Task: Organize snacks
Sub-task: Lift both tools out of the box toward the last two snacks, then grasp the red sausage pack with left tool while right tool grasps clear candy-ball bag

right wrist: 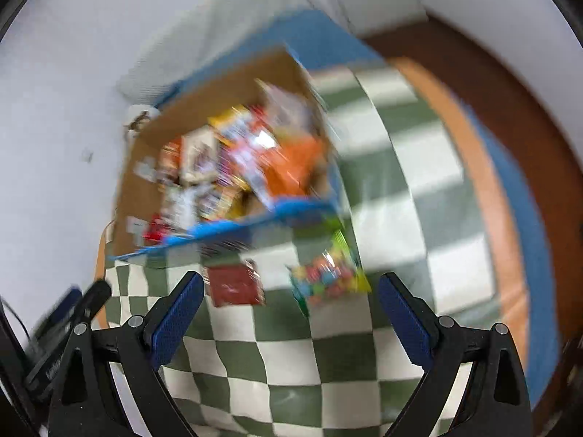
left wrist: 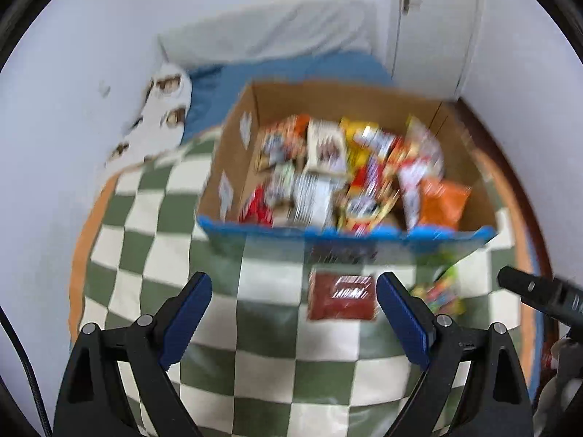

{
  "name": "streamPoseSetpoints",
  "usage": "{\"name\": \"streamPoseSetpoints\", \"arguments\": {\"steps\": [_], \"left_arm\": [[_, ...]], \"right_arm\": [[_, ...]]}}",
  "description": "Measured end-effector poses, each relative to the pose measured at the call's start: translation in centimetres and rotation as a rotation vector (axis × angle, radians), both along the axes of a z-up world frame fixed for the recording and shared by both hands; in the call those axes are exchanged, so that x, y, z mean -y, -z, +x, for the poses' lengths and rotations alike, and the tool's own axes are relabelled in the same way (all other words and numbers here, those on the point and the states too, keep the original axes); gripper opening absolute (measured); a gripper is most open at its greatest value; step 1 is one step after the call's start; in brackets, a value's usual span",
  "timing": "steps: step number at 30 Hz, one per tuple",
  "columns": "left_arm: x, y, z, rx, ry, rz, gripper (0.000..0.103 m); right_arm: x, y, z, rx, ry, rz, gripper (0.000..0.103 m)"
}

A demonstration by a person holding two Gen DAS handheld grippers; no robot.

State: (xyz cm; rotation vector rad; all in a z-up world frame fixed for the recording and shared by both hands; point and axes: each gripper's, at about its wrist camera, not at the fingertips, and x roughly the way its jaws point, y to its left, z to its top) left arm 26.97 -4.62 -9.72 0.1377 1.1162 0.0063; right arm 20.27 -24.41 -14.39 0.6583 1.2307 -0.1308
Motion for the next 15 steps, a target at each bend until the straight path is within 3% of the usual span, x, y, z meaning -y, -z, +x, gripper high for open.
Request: {"name": "streamPoseSetpoints", "arguments": {"steps": [4,6,8,13,15], "left_arm": [[-0.4,4.6,0.7,-0.106,-0.026,0.035,0.093],[-0.2,6.4,0.9,-0.142,-0.021,0.052,0.093],[0.5,8.0,1.3,-0.166,0.004,0.082,0.093],[3.0,11.1,1.9,-0.218,0.135,0.187,0.093],[2.9,11.4,1.8,-0.245,0.128,0.148,0.093]], "right_arm": [[1.4,6.5,0.4,-0.084,0.089,0.113,0.097],[1.5,8.6,0.8,-0.108,0.097,0.129,0.089],[1.1,10.8,1.4,-0.148,0.085,0.141,0.075],[-1.0,11.7,1.4,-0.173,-0.03,0.115,0.069],[-2.1,11.5,0.8,-0.191,-0.1,0.151,0.069]]}}
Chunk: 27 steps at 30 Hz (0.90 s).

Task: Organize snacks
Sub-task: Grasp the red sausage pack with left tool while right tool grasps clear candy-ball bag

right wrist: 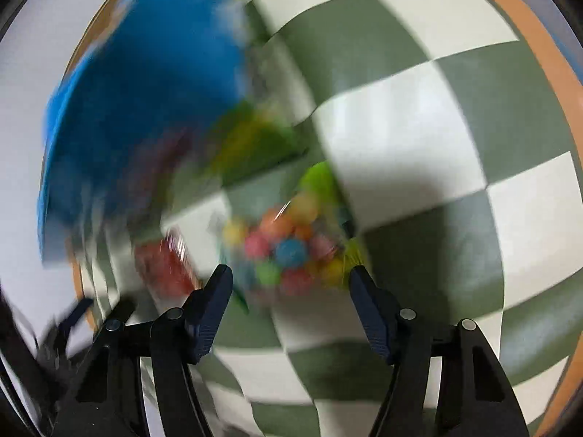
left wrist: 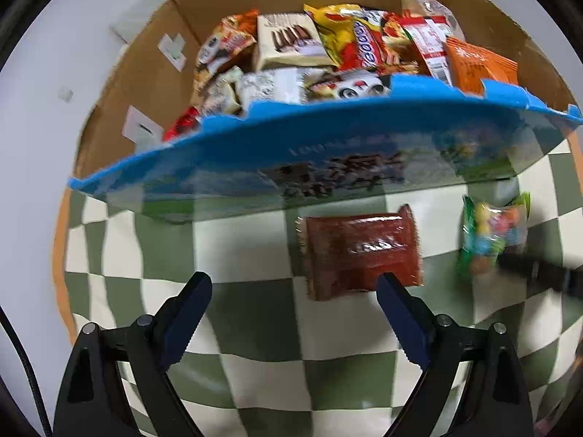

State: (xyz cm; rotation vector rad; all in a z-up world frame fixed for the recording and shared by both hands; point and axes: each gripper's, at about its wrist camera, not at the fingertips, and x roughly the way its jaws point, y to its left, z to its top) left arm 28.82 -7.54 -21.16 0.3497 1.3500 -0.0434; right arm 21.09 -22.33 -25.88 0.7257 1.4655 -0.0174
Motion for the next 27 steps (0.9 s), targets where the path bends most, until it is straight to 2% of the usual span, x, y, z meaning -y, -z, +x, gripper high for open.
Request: {"name": "streamPoseSetpoints", "arguments": {"steps": [1,3,6,8,9,10,12,15,18,21,24,25,27], "left_arm": [[-0.2,0.1,0.0,-0.021,-0.025,-0.027,0.093],[-1.2,0.8,0.2,-0.098,-0.122,-0.133,0.093],[-3.2,2.6,0.6,-0.221,-0.357,-0.342,0.093],[-4.0,3.6,0.7,-0.25,-0.486,-0.414,0.093],[-4.4,4.0,0.5,-0.237,-0.556,-0.441,0.093],[-4.4,4.2,0.5,-0.219,-0.597,-0.443,0.093],[-3.8,4.6,0.5,-0.172,-0.618,-0.405,0.092],[-2.8,4.5,0.5,-0.087,-0.553,-0.29,0.093],[-3.3,4.4,0.0,-0.088,-0.495,-0.244,0.093],[-4.9,4.3,-1.1,-0.111,-0.47,-0.213,0.093],[-7.0,4.6,-2.8,-0.169,-0.464,-0.184,0.093],[-7.8,4.6,-3.4,-0.184,-0.473,-0.183,0.093],[-9.4,4.4,-4.4,-0.203,-0.523,-0.23,0.093]], "right_arm": [[-0.6,-0.1,-0.5,-0.014,-0.042,0.035,0.069],[-0.6,-0.4,-1.2,-0.017,-0.055,0.034,0.069],[-0.1,-1.4,-1.1,0.034,-0.052,-0.058,0.075],[0.6,-1.5,-1.2,0.06,-0.022,-0.075,0.075],[0.8,-1.4,-1.2,0.066,-0.013,-0.08,0.075],[1.1,-1.3,-1.0,0.071,-0.003,-0.092,0.075],[1.5,-0.9,-0.6,0.071,0.005,-0.103,0.075],[2.1,-0.7,-0.5,0.07,-0.004,-0.124,0.075],[1.2,-1.4,0.6,0.11,-0.109,-0.176,0.075],[-0.9,-2.5,2.1,0.174,-0.306,-0.254,0.075],[-3.5,-2.7,3.4,0.217,-0.51,-0.355,0.075],[-4.6,-2.5,3.8,0.237,-0.601,-0.39,0.075],[-5.8,-2.2,4.0,0.251,-0.687,-0.426,0.075]]}}
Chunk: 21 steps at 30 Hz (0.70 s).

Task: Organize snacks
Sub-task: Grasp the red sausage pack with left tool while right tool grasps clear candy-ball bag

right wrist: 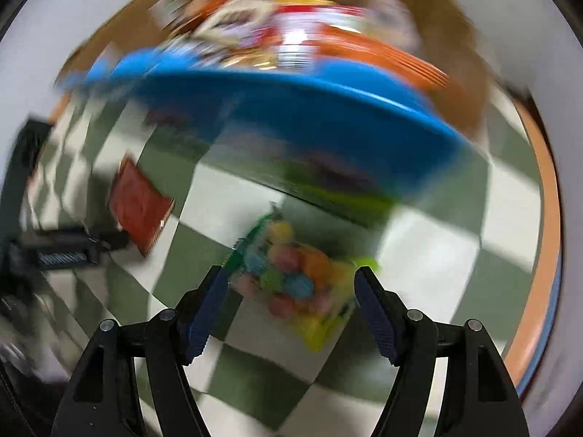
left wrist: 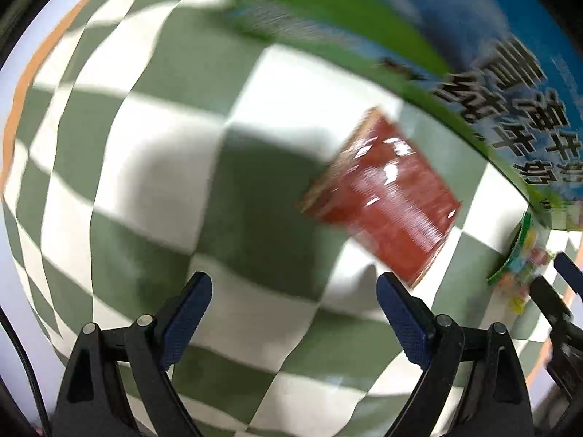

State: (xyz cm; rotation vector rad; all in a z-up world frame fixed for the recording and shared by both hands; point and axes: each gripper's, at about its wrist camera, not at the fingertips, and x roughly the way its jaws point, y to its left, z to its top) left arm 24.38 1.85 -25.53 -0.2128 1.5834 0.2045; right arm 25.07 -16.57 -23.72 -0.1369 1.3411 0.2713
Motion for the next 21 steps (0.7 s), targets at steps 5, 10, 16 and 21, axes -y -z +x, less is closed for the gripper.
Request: {"name": "streamPoseSetpoints", "arguments": {"steps": [5,10,16,21], "left_arm": [[-1.4,-0.4,-0.6,0.006,-0.154,-0.171,0.093],[0.1,-0.3,1.7,0.04,-0.297,-0.293,0.093],[0.5,1.5,3.0,0.027,-0.416,-0.295,0.093],[-0.3,3.0,3.2,0.034,-0.398,-0.262,0.093]], "right_arm": [[-1.1,2.3,1.2,-0.097,-0.035,0.033,0.075],[0.0,2.5,0.3,-0.198,0.088,0.218,0.075],[0.3,1.8,-1.0,-0.155,0.118,0.159,0.075],[-1.7,1.6,-1.7,-0.127,0.067,0.11,0.075]]}}
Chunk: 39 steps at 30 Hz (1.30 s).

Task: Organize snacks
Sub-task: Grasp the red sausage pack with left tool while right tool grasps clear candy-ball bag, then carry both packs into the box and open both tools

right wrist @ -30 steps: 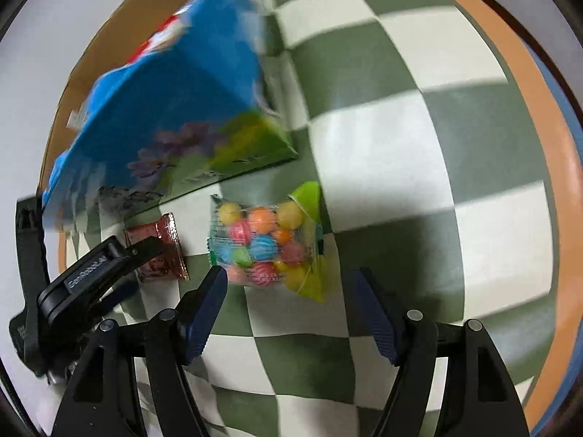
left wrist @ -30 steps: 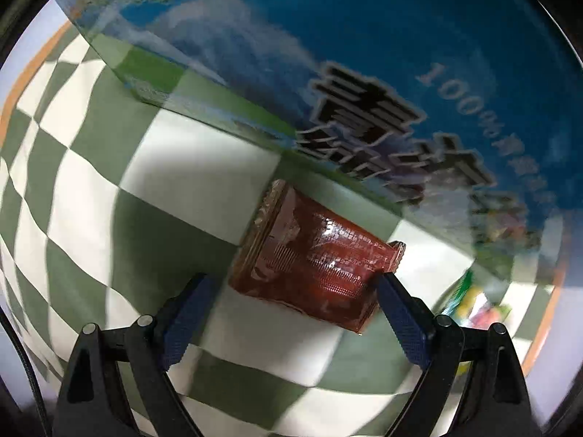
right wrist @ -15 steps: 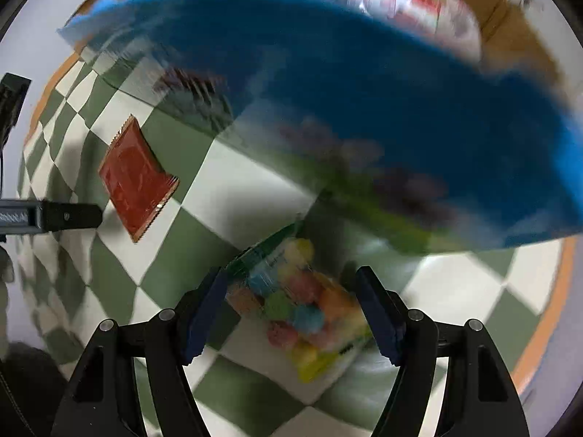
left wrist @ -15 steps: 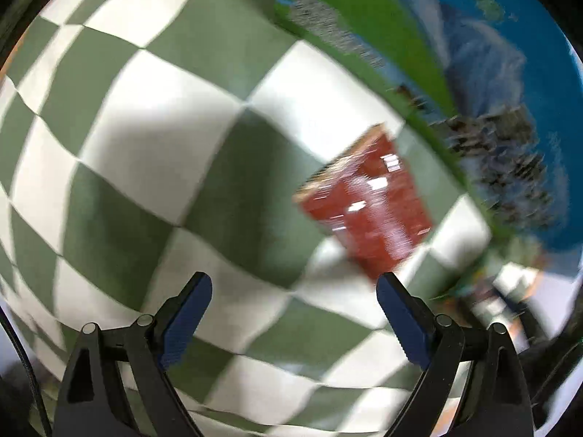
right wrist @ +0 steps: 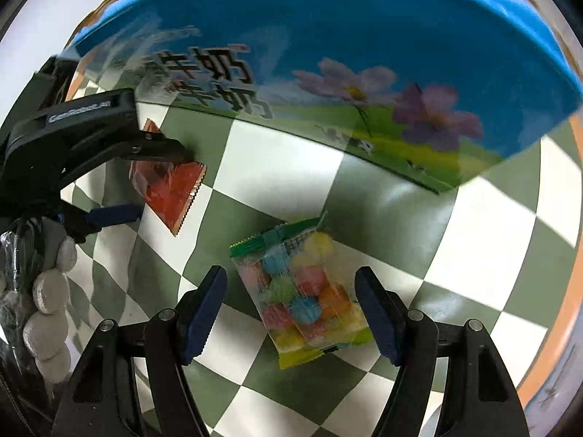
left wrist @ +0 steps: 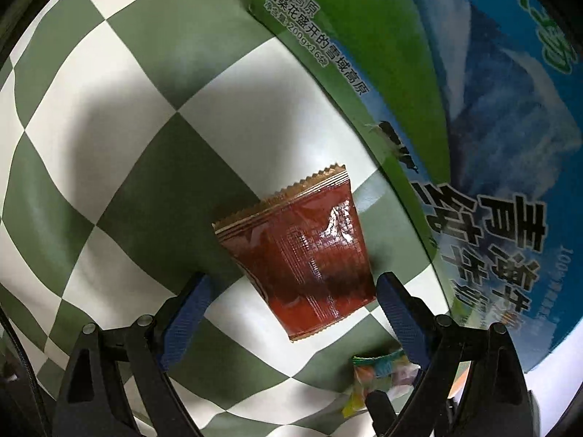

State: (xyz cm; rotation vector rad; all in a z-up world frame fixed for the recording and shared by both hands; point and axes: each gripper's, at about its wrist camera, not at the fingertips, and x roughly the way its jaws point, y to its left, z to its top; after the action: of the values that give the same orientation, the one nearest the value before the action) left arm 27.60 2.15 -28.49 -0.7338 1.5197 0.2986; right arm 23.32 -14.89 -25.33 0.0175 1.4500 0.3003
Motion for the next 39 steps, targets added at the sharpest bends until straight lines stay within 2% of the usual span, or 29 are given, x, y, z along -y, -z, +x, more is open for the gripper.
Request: {"name": "streamPoseSetpoints", "arguments": {"steps": [3,6,11,15,18,20,21,27,31,33,35,39], "left_arm": [[0.1,0.7,0.7,-0.006,0.042,0.017,0.093],[-0.8,1.1,2.2,-0.026,0.137,0.059,0.093],[-2.2,1.5,1.3,-0.066,0.267,0.12,0.093],[-2.9,1.2,0.8,-0.08,0.341,0.129,0.093],[-2.4,0.6,1.4,-0.04,0.351,0.144,0.092],[-1.4,0.1,2.3,0.012,0.357,0.158,0.076],[-1.2,0.1,2.5,0.022,0.378,0.186,0.063],[2.8,-0.1,2.2,0.068,0.631,0.275,0.059],[5.1,1.1,0.0,0.022,0.808,0.254,0.057],[5.0,1.8,-0.4,-0.018,0.814,0.208,0.057],[4.6,2.1,-0.4,-0.024,0.796,0.188,0.057],[3.2,2.5,0.5,-0.037,0.715,0.137,0.059]], "right_arm": [[-0.3,-0.4,0.0,0.006,0.004,0.011,0.075],[-1.1,-0.4,0.4,-0.01,-0.006,0.007,0.075],[-2.9,0.4,0.6,-0.026,-0.074,-0.045,0.075],[-4.0,1.7,1.0,-0.052,-0.091,-0.076,0.075],[-4.0,3.1,1.4,-0.1,-0.016,-0.082,0.074],[-3.0,3.2,1.0,-0.114,0.095,-0.061,0.069],[-2.4,3.3,0.8,-0.131,0.153,-0.045,0.068],[1.0,3.9,-2.5,-0.225,0.473,0.141,0.064],[0.9,4.5,-5.0,-0.273,0.545,0.199,0.064],[0.4,4.6,-6.0,-0.271,0.547,0.186,0.064],[0.2,4.6,-6.5,-0.27,0.56,0.189,0.064],[0.6,4.2,-5.8,-0.213,0.588,0.169,0.065]]}}
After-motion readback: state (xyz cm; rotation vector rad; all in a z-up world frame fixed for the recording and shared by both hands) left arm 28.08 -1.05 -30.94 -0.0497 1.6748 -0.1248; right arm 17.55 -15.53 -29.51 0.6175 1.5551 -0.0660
